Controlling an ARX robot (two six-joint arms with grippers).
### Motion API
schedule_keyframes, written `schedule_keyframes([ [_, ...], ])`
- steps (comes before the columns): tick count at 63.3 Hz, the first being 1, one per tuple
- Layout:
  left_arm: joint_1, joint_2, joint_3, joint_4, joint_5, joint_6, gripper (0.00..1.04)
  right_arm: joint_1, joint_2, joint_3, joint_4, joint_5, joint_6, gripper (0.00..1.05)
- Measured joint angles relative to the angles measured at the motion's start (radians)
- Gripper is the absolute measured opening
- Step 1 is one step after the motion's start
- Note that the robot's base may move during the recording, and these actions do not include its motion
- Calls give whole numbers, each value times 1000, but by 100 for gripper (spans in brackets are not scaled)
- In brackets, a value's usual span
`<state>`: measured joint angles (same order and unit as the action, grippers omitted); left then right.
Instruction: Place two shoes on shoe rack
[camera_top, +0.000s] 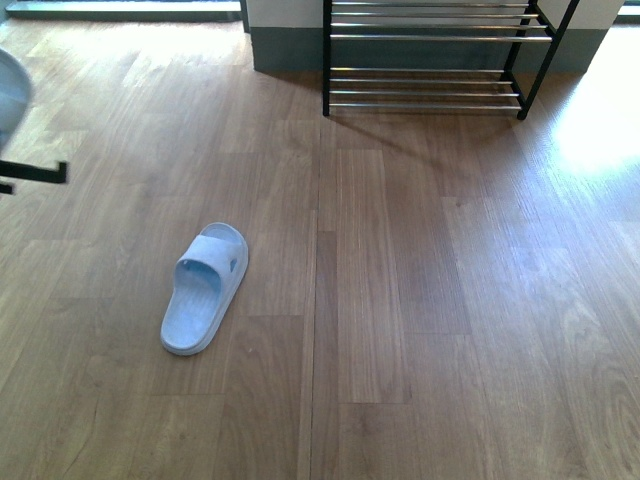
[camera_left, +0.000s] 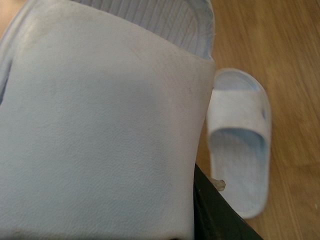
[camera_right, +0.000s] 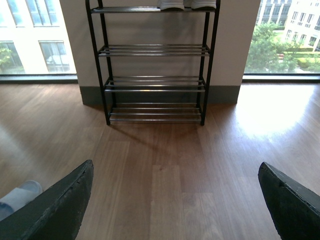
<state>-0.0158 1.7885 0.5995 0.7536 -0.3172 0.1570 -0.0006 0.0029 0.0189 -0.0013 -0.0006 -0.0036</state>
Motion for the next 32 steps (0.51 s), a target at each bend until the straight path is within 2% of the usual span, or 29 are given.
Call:
schedule_keyframes([
  [18, -17, -389, -262, 60, -57, -60, 2, 0, 0, 0, 0, 0, 0, 96],
  [32, -36, -592, -362, 11, -90, -99, 2, 0, 0, 0, 0, 0, 0, 96],
])
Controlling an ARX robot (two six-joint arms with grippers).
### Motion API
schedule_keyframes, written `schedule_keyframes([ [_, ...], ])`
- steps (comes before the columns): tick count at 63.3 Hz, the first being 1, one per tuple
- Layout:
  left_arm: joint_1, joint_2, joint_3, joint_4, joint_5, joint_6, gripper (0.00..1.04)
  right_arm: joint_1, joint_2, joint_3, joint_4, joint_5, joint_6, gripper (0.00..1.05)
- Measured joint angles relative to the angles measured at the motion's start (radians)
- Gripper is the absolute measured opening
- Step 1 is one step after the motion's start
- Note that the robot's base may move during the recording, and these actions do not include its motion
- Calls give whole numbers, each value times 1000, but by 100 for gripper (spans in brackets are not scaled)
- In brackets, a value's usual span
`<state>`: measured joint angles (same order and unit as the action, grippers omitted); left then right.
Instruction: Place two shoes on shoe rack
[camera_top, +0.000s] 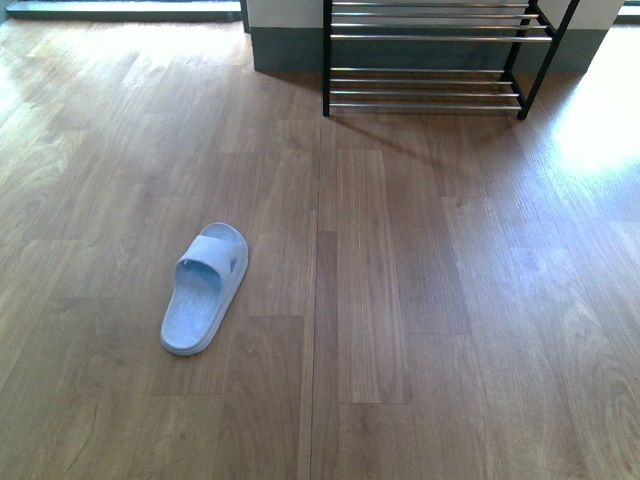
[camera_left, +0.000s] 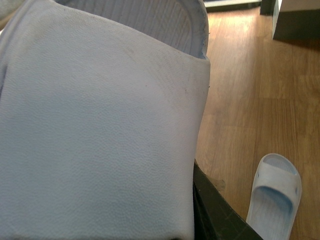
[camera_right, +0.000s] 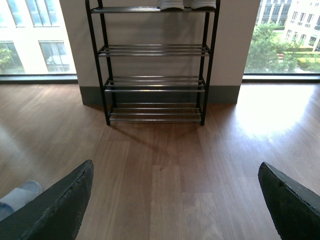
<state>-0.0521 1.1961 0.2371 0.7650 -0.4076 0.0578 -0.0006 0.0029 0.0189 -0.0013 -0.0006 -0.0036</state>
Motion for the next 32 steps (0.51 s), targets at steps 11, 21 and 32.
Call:
schedule_keyframes([
  [11, 5, -225, -64, -95, -48, -14, 2, 0, 0, 0, 0, 0, 0, 96],
  [21, 2, -358, -107, -74, -144, 33, 2, 0, 0, 0, 0, 0, 0, 96],
  [32, -4, -382, -116, -45, -195, 82, 2, 0, 0, 0, 0, 0, 0, 96],
])
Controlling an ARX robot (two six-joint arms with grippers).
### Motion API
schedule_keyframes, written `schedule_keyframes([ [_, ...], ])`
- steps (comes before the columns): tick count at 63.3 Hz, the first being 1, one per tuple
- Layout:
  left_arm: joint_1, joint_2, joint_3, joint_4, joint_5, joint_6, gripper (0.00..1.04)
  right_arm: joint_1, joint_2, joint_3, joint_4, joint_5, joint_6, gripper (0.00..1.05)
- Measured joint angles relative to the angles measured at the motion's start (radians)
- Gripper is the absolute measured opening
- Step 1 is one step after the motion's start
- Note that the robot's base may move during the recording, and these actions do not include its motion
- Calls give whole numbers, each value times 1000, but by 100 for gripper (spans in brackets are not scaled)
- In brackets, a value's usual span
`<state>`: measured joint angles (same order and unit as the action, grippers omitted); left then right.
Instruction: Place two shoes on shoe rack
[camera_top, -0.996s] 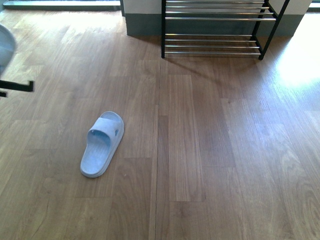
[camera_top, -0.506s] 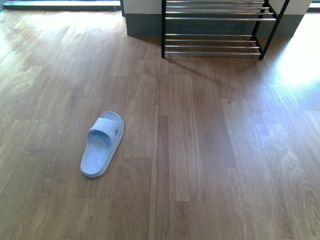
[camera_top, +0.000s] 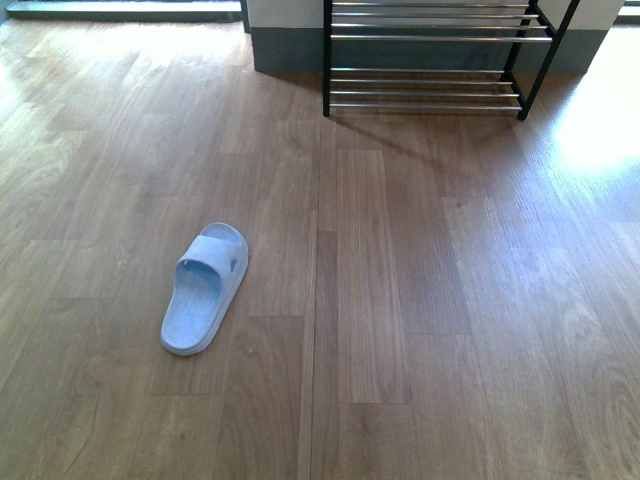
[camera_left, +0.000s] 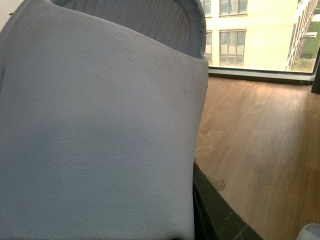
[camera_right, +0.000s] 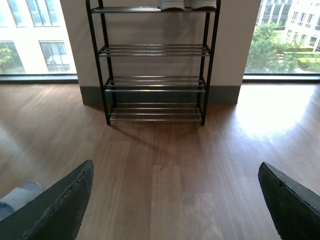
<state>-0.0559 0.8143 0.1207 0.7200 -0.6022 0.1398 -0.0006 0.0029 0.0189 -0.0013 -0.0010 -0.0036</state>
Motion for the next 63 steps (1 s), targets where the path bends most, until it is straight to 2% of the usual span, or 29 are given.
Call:
schedule_keyframes([
  [63, -6, -3, -5, 0, 0, 15, 2, 0, 0, 0, 0, 4, 0, 96],
])
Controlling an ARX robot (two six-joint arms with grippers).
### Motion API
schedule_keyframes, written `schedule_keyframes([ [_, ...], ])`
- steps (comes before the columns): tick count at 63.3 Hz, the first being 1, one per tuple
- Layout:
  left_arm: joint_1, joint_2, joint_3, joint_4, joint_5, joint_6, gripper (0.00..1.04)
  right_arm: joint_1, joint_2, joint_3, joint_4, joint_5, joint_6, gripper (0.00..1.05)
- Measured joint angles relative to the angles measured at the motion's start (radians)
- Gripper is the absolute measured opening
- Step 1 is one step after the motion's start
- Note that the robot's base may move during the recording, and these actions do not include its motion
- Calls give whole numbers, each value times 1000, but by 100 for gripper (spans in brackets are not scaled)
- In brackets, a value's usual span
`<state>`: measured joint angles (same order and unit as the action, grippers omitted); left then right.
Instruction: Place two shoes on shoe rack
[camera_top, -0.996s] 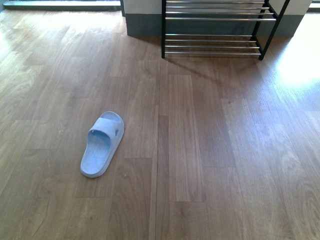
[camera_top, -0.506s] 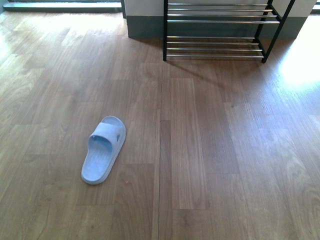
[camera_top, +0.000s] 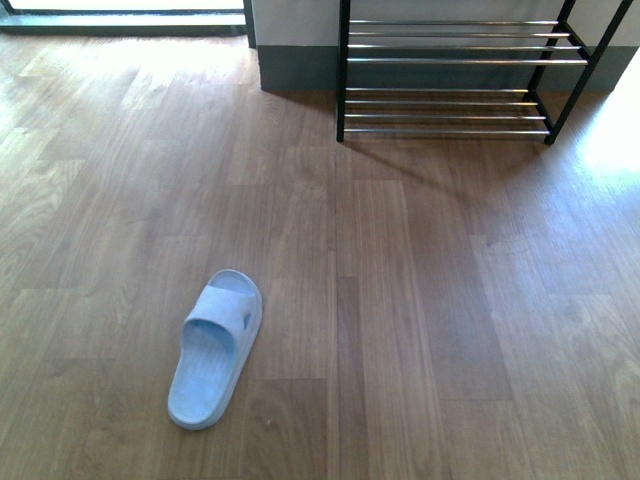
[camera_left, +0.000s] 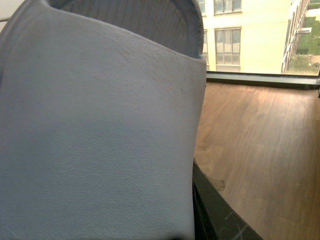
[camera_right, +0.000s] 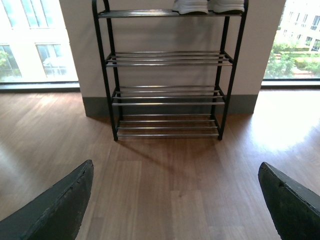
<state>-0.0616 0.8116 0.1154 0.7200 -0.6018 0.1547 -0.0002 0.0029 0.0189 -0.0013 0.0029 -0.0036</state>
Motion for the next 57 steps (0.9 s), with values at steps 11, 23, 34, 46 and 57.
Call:
schedule_keyframes([
  [11, 0, -1, 0, 0, -1, 0, 2, 0, 0, 0, 0, -2, 0, 96],
  [23, 2, 2, -2, 0, -4, 1, 2, 0, 0, 0, 0, -8, 0, 96],
  [34, 2, 1, -2, 0, -1, 2, 2, -45, 233, 26, -21, -360, -95, 96],
  [46, 2, 0, -2, 0, -1, 2, 2, 142, 1036, 145, 594, -133, -226, 96],
  [57, 2, 0, -2, 0, -1, 2, 2, 236, 1777, 328, 941, -42, -255, 96],
])
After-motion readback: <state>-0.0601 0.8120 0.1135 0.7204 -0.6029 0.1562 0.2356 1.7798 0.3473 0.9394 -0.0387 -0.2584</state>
